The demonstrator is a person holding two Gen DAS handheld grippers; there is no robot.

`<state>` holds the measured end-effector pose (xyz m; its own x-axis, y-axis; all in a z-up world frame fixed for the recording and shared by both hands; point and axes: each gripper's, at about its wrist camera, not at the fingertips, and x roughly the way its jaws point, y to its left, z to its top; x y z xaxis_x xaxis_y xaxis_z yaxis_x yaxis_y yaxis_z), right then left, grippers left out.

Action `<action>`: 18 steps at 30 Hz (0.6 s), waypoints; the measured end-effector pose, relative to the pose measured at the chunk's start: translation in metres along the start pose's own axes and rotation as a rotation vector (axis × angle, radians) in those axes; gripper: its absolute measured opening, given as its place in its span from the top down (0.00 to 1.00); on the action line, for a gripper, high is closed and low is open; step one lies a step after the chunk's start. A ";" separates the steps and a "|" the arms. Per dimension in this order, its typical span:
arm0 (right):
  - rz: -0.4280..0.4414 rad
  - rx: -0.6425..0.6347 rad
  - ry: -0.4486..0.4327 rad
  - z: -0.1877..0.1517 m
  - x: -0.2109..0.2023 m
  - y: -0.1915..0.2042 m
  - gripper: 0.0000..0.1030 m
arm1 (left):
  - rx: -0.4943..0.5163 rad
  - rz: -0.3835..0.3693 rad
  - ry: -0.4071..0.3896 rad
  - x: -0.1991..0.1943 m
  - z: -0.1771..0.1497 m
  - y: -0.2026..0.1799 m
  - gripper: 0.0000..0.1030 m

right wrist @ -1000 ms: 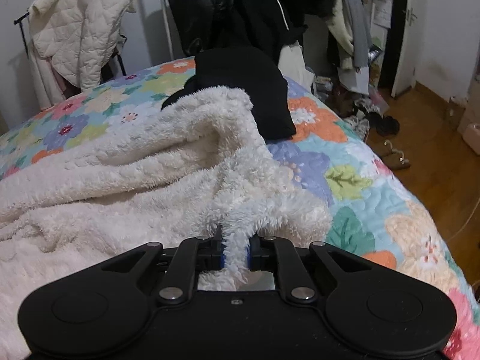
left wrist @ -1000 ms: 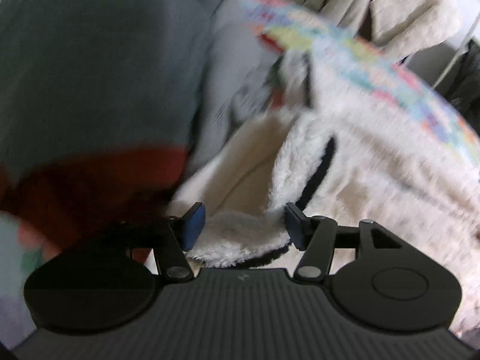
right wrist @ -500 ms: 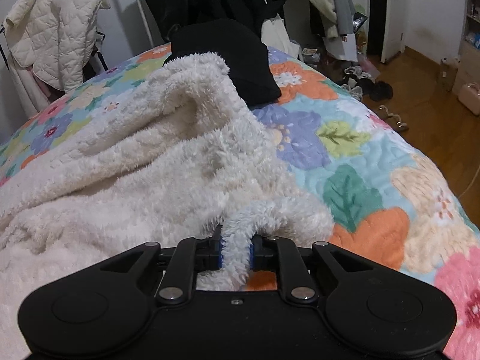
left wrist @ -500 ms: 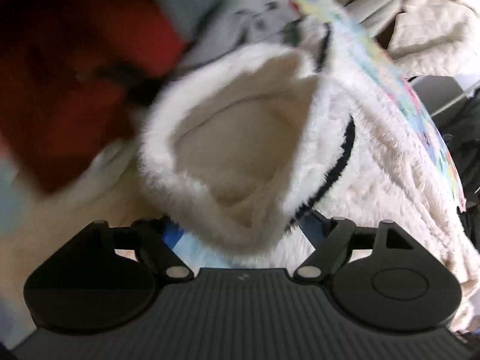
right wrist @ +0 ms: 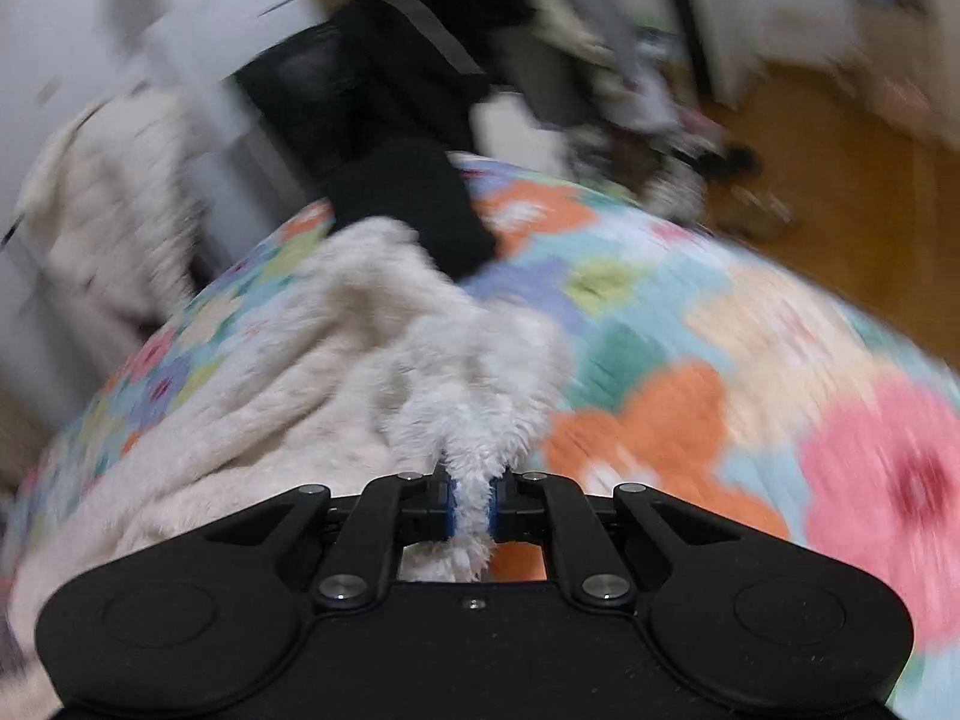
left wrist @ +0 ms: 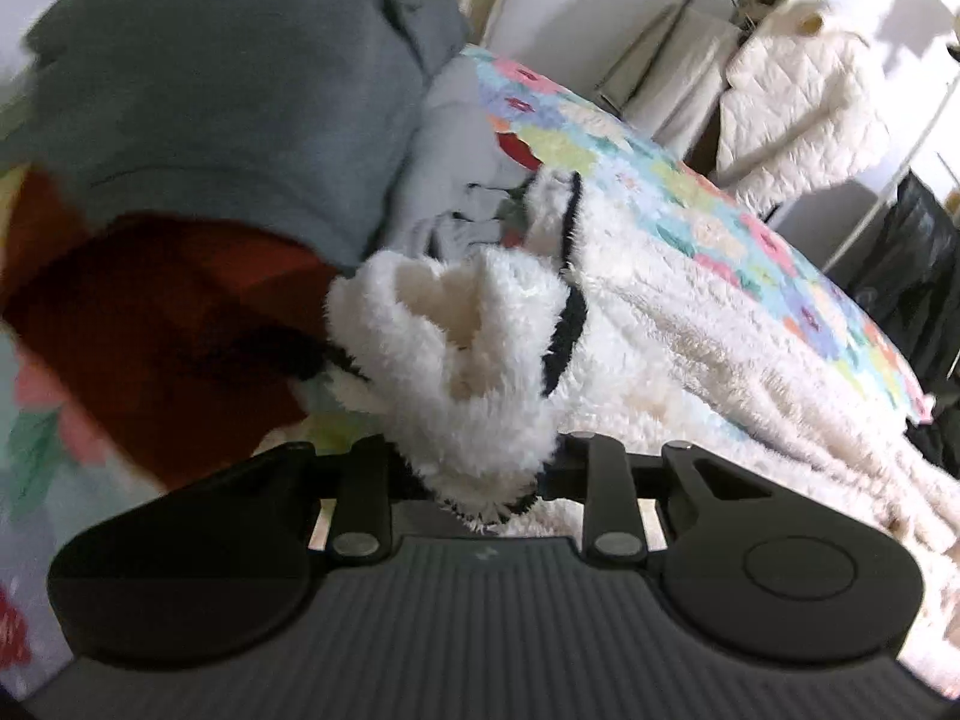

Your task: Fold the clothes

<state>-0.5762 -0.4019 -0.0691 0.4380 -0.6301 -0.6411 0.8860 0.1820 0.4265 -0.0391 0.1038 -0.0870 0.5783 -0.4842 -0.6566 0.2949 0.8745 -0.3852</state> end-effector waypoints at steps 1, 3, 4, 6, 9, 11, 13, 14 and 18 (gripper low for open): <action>-0.011 0.048 -0.005 -0.005 -0.007 -0.005 0.92 | -0.018 0.008 0.000 -0.006 -0.001 0.003 0.75; -0.011 0.099 -0.011 -0.007 -0.022 -0.009 0.93 | -0.044 0.013 0.004 -0.014 -0.001 0.007 0.75; -0.010 0.104 -0.014 -0.006 -0.030 -0.009 0.93 | -0.043 0.015 0.002 -0.016 0.004 0.012 0.75; -0.014 0.087 -0.021 0.002 -0.049 -0.005 0.94 | -0.033 0.010 -0.018 -0.028 0.009 0.021 0.75; -0.021 0.064 -0.049 0.017 -0.063 -0.006 0.94 | -0.001 -0.003 -0.052 -0.038 0.011 0.013 0.75; 0.001 0.099 -0.068 0.027 -0.054 -0.010 0.94 | 0.014 -0.035 -0.061 -0.034 0.014 0.006 0.75; 0.039 0.115 -0.059 0.039 -0.026 -0.007 0.94 | 0.014 -0.077 -0.071 -0.026 0.020 0.001 0.75; 0.056 0.095 -0.038 0.046 -0.008 -0.001 0.93 | 0.015 -0.100 -0.084 -0.016 0.026 -0.003 0.75; 0.092 -0.060 0.052 0.084 0.059 0.042 0.93 | 0.016 -0.149 -0.131 0.032 0.058 -0.022 0.75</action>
